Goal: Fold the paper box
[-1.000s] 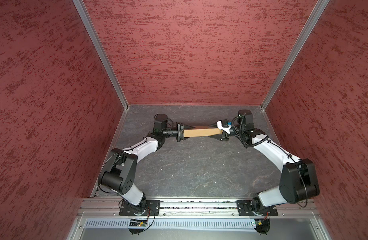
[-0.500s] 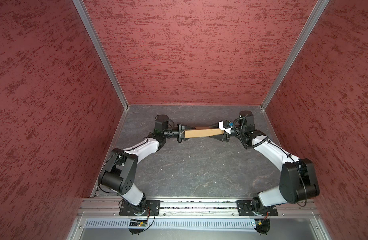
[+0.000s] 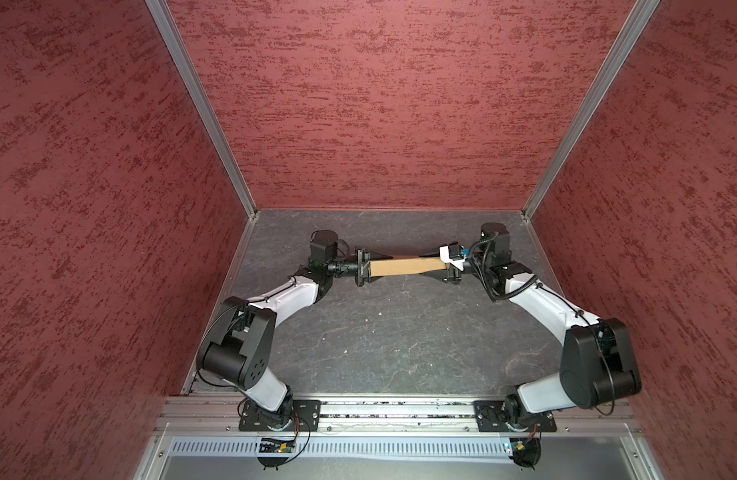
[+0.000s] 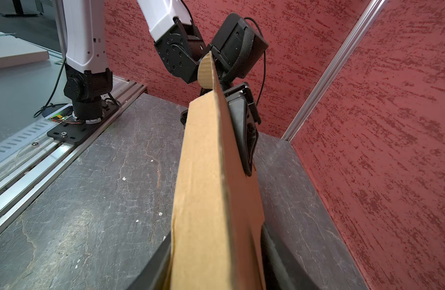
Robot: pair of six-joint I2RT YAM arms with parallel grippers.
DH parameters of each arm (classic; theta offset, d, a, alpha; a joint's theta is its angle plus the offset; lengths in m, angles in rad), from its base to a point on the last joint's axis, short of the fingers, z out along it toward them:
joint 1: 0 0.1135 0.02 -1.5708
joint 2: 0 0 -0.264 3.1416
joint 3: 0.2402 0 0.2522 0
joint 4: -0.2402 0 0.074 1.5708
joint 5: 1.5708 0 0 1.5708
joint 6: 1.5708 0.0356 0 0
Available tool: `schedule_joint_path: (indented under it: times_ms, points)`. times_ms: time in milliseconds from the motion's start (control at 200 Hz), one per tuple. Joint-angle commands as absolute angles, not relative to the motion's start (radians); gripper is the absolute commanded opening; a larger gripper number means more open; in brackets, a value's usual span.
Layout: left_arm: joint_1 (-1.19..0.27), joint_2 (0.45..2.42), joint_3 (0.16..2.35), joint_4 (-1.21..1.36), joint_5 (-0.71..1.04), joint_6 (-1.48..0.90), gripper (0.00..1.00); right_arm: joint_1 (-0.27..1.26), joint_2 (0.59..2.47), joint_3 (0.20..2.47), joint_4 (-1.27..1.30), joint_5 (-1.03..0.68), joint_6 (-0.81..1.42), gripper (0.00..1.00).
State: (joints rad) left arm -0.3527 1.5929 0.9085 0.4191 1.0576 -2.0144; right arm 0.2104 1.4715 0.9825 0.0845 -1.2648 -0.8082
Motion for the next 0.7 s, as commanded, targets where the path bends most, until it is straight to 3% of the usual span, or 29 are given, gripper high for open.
schedule_joint_path:
  times_ms: [0,230,696]
  points:
    - [-0.341,1.582,0.896,0.445,1.049,-2.184,0.05,0.172,1.43,0.99,0.1,-1.295,-0.743,0.43]
    - [-0.339,1.613,0.934,0.466,1.045,-2.199,0.22,0.172,1.428,0.991,0.076,-1.293,-0.758,0.4]
    - [-0.32,1.628,0.971,0.462,1.046,-2.194,0.41,0.172,1.427,0.996,0.026,-1.279,-0.802,0.36]
